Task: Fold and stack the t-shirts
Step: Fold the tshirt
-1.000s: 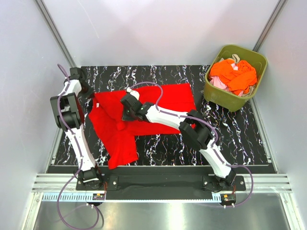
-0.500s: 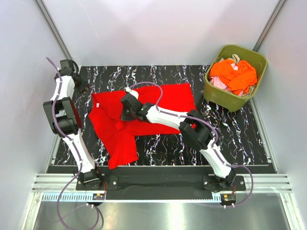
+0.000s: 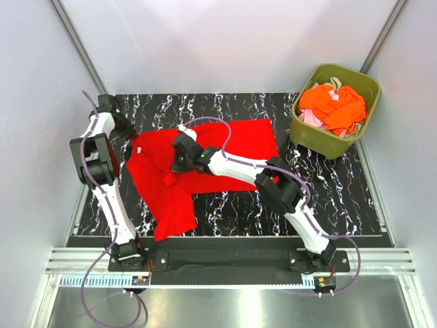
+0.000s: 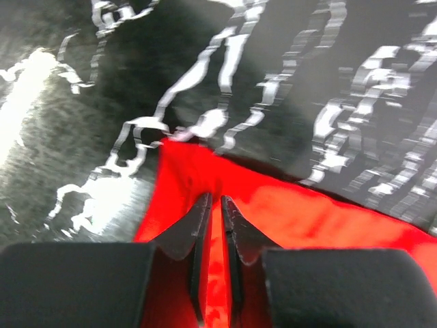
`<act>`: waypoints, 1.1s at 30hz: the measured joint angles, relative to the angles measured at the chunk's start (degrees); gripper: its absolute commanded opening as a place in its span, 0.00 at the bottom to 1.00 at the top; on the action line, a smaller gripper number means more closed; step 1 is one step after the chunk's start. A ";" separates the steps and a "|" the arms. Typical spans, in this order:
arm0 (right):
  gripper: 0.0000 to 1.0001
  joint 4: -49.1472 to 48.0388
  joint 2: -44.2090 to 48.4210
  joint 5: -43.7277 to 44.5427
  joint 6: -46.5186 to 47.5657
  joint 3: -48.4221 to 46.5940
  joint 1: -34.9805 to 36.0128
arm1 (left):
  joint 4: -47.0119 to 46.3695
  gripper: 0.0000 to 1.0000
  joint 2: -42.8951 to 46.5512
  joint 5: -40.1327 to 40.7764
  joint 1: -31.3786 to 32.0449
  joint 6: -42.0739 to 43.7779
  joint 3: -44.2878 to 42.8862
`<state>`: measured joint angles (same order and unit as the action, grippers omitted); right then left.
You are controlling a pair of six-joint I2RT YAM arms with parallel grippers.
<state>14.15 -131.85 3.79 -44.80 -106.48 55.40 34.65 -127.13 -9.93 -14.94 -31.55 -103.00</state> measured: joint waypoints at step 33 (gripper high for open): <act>0.34 1.53 8.35 -3.43 2.91 10.51 -8.07 | 0.44 0.48 35.82 1.18 8.04 3.04 36.92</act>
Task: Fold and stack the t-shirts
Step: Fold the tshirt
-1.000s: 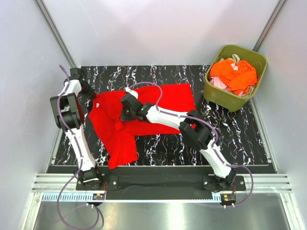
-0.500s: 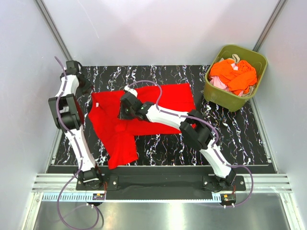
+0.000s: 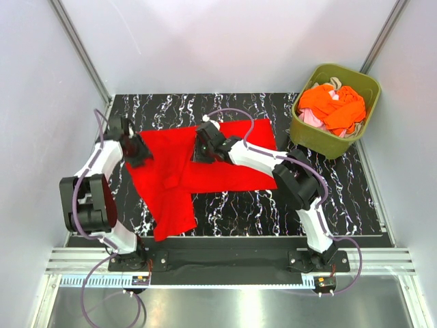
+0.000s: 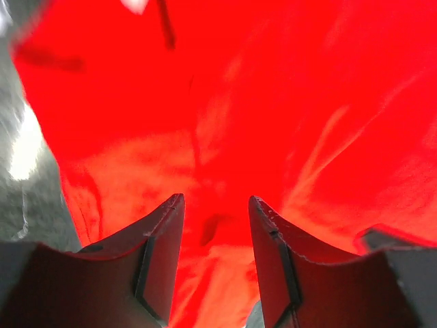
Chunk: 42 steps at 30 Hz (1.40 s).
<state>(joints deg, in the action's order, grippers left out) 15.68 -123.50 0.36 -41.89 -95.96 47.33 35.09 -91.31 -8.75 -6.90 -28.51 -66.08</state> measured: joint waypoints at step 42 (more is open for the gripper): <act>0.37 -1.57 1.33 -1.51 0.26 2.69 -0.13 | -17.77 0.00 6.08 -8.07 7.93 -10.60 20.96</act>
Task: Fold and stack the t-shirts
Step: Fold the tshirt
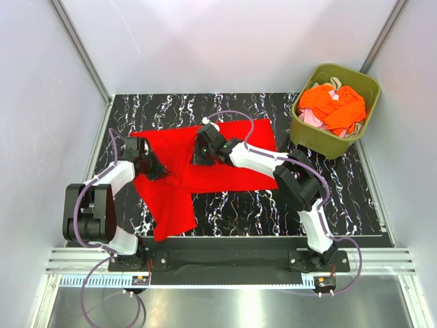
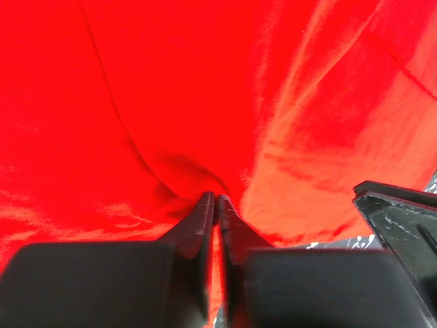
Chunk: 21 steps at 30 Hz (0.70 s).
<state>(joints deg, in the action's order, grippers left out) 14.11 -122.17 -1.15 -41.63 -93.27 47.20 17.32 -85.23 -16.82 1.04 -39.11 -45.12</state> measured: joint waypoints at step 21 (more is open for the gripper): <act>0.31 -1.11 -4.98 -0.22 -0.66 -8.00 0.00 | 3.26 0.00 -14.67 0.39 -7.41 0.17 -25.09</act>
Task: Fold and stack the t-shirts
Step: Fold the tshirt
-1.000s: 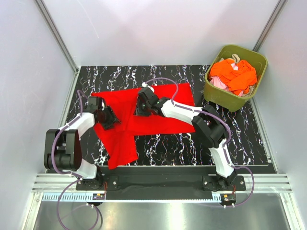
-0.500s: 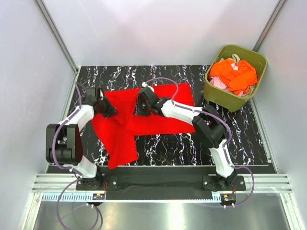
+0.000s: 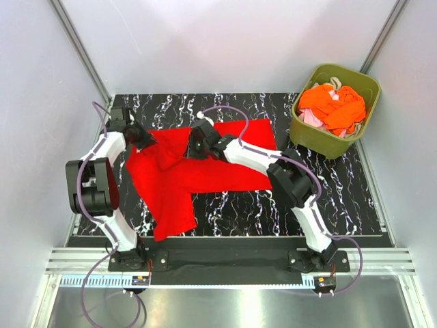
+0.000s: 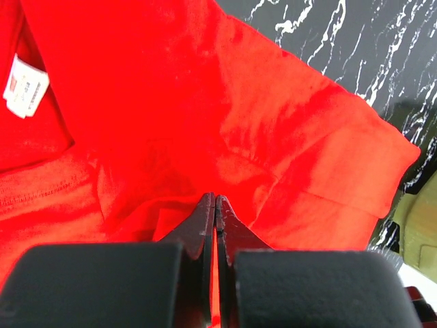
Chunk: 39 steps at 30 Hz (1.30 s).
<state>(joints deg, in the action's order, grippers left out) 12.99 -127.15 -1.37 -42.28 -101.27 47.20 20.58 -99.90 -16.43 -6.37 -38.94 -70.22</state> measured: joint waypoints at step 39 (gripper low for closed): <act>0.37 3.89 -18.88 7.91 -9.09 -21.24 6.14 | 2.14 0.00 -8.00 2.05 -1.62 5.09 -8.20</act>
<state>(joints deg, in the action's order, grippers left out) 16.88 -146.04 6.55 -51.37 -122.52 53.34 22.72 -107.90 -14.37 -7.99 -33.85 -78.41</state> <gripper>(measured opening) 0.369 0.009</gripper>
